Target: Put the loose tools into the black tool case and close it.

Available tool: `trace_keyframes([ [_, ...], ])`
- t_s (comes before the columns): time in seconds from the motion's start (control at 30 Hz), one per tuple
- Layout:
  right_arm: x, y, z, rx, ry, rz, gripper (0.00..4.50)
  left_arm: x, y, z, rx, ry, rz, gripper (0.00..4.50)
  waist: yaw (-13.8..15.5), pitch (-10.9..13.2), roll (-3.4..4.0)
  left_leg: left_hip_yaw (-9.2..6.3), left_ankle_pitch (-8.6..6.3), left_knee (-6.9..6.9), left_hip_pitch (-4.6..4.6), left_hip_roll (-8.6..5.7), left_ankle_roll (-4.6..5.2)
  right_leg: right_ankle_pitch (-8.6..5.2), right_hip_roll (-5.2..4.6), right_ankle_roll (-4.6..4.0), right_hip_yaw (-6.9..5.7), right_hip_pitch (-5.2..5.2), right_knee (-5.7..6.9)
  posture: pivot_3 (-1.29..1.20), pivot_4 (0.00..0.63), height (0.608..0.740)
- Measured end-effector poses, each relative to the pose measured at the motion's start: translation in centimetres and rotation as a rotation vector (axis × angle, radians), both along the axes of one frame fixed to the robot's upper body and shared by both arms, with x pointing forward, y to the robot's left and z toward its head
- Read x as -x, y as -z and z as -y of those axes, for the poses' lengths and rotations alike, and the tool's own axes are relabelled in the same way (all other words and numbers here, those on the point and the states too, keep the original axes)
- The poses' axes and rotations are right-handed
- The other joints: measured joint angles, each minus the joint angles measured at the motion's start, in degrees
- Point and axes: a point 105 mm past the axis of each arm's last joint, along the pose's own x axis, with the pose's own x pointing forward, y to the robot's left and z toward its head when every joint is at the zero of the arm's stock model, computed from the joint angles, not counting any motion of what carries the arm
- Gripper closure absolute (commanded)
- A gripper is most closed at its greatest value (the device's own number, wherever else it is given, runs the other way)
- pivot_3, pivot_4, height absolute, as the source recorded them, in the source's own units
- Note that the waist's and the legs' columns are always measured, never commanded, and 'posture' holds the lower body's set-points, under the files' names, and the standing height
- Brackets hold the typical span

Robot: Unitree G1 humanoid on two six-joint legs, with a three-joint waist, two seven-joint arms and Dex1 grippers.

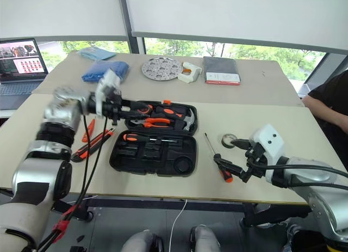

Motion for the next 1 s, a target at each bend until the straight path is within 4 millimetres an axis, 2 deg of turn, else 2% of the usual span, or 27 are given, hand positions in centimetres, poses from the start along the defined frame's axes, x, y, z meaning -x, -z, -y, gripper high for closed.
trace_keyframes([
  [0.03,0.1,0.4,0.0,-0.011,0.020,-0.012,0.00,0.6,-0.1,0.2,0.011,0.018,-0.011,1.16,-0.2,0.0,0.03,0.00,0.00,0.00,0.08,0.00,0.00,-0.01,-0.07,0.02,0.09,0.06,0.03,0.00,0.150,0.718],
  [0.1,-0.5,1.8,0.3,-0.028,0.129,-0.018,0.00,2.3,0.6,0.8,0.040,0.052,-0.080,0.28,-0.5,0.0,0.04,0.00,0.04,0.02,0.14,0.00,-0.07,-0.03,-0.06,0.05,0.16,0.10,0.07,0.00,0.150,0.718],
  [0.13,-0.6,2.3,0.3,-0.028,0.160,-0.023,0.00,2.7,0.9,1.0,0.048,0.059,-0.109,0.12,-0.6,0.0,0.04,0.00,0.06,0.03,0.13,0.00,-0.11,-0.02,-0.06,0.06,0.18,0.09,0.09,0.00,0.150,0.718],
  [0.33,-1.9,6.1,-0.2,-0.051,0.326,-0.087,0.00,5.0,2.3,0.7,-0.044,0.085,-0.123,0.02,-1.0,0.0,0.11,0.00,0.11,-0.08,0.29,0.01,-0.23,0.00,-0.03,0.08,0.36,0.10,0.19,0.00,0.150,0.718],
  [0.43,-2.3,7.4,-0.2,-0.041,0.366,-0.116,0.67,5.2,3.3,0.5,-0.091,0.084,-0.119,0.00,-1.0,-0.1,0.16,0.00,0.11,-0.09,0.25,0.01,-0.23,0.00,0.00,0.06,0.36,0.08,0.18,0.00,0.150,0.718],
  [0.57,-2.5,7.7,-0.3,-0.031,0.388,-0.105,1.99,5.3,3.7,0.2,-0.122,0.081,-0.107,0.00,-0.9,-0.1,0.16,0.00,0.11,-0.08,0.21,-0.01,-0.22,-0.03,0.09,0.01,0.36,0.07,0.14,0.00,0.150,0.718],
  [0.6,-2.4,7.8,-0.5,-0.036,0.386,-0.102,2.51,5.3,3.7,0.2,-0.123,0.082,-0.103,0.00,-0.9,-0.1,0.16,0.00,0.11,-0.08,0.21,-0.01,-0.22,-0.04,0.11,0.00,0.36,0.07,0.13,0.00,0.150,0.718],
  [0.63,-2.3,7.7,-0.7,-0.043,0.379,-0.101,2.76,5.3,3.7,0.2,-0.124,0.082,-0.099,0.00,-0.9,-0.1,0.16,0.00,0.11,-0.08,0.21,-0.01,-0.22,-0.05,0.11,-0.01,0.36,0.06,0.13,0.00,0.150,0.718],
  [0.67,-2.1,7.5,-1.0,-0.047,0.367,-0.098,3.09,5.3,3.7,0.1,-0.128,0.079,-0.096,0.00,-0.9,-0.1,0.17,0.00,0.11,-0.08,0.19,-0.01,-0.22,-0.06,0.12,-0.02,0.36,0.06,0.13,0.00,0.150,0.718],
  [0.73,-1.9,6.9,-1.3,-0.048,0.347,-0.077,3.43,5.3,3.8,-0.1,-0.133,0.072,-0.095,0.00,-1.0,0.0,0.17,0.00,0.11,-0.08,0.20,-0.01,-0.22,-0.06,0.12,-0.02,0.36,0.05,0.13,0.00,0.150,0.718],
  [0.8,-2.2,5.5,-2.0,-0.061,0.318,-0.048,3.44,5.3,4.1,-0.7,-0.146,0.058,-0.094,0.00,-1.3,0.0,0.19,0.01,0.11,-0.08,0.21,0.00,-0.23,-0.05,0.10,-0.02,0.43,0.03,0.13,0.00,0.150,0.718],
  [0.93,-3.9,-0.6,-3.9,-0.064,0.166,0.119,3.44,5.5,4.2,-2.4,-0.170,0.008,-0.102,0.00,-1.5,0.0,0.22,0.00,0.14,-0.15,0.28,0.04,-0.28,-0.06,0.12,-0.04,0.41,0.02,0.15,0.00,0.150,0.718],
  [1.0,-4.8,-1.8,-4.8,-0.021,0.069,0.147,3.44,5.8,4.3,-3.4,-0.188,-0.022,-0.107,0.00,-1.2,0.0,0.22,0.00,0.14,-0.20,0.29,0.04,-0.28,-0.10,0.15,-0.09,0.37,0.02,0.12,0.00,0.150,0.718],
])
